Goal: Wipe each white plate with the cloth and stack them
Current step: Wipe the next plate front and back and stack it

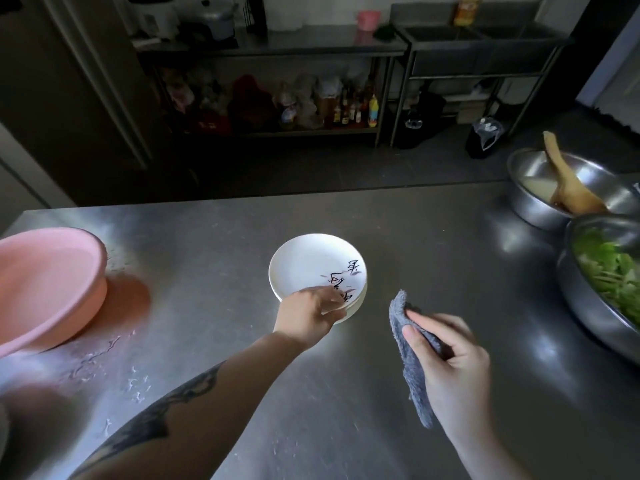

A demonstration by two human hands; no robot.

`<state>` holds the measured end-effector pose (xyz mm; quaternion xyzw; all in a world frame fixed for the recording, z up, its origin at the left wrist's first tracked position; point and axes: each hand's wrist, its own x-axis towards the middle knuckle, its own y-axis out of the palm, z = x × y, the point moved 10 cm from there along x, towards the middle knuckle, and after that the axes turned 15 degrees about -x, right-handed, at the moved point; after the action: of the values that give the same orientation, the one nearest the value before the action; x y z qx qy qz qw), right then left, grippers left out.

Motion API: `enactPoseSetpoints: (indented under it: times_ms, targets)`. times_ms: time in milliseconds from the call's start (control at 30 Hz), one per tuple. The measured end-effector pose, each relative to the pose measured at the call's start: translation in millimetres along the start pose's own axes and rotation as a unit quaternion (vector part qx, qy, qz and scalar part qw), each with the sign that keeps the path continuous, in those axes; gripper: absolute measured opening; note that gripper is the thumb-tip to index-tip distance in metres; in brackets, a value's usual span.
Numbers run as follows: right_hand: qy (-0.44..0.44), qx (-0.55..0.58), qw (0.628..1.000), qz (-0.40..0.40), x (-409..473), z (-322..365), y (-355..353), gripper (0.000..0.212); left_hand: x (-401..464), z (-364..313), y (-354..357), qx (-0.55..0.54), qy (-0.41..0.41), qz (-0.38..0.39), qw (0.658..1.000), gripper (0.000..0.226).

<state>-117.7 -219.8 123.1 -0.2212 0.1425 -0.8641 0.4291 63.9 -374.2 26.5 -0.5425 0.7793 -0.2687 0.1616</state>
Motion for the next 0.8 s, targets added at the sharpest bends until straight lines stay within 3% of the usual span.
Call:
enactPoseSetpoints:
  times_ms: [333,433,500,567,800]
  targets:
    - [-0.005,-0.008,1.000,0.006,-4.0,-0.7,-1.6,0.030,-7.8,-2.2,-6.1,-0.059,-0.026,-0.014,0.998,0.022]
    - [-0.014,-0.006,1.000,0.024,-5.8,5.6,0.9,0.028,-33.6,-7.1,-36.6,-0.161,-0.043,-0.075,0.983,0.020]
    - [-0.005,0.008,0.998,0.055,-6.3,8.6,5.1,0.027,-66.4,-5.2,-60.8,-0.189,-0.057,-0.111,0.974,0.021]
    - [-0.010,0.000,0.996,0.088,-9.5,13.2,11.7,0.026,-110.4,2.9,-84.3,-0.147,-0.073,-0.147,0.975,0.024]
    - [-0.112,-0.037,0.975,0.187,-57.4,42.1,58.6,0.026,-288.2,53.7,-145.2,-0.072,-0.210,-0.289,0.931,0.031]
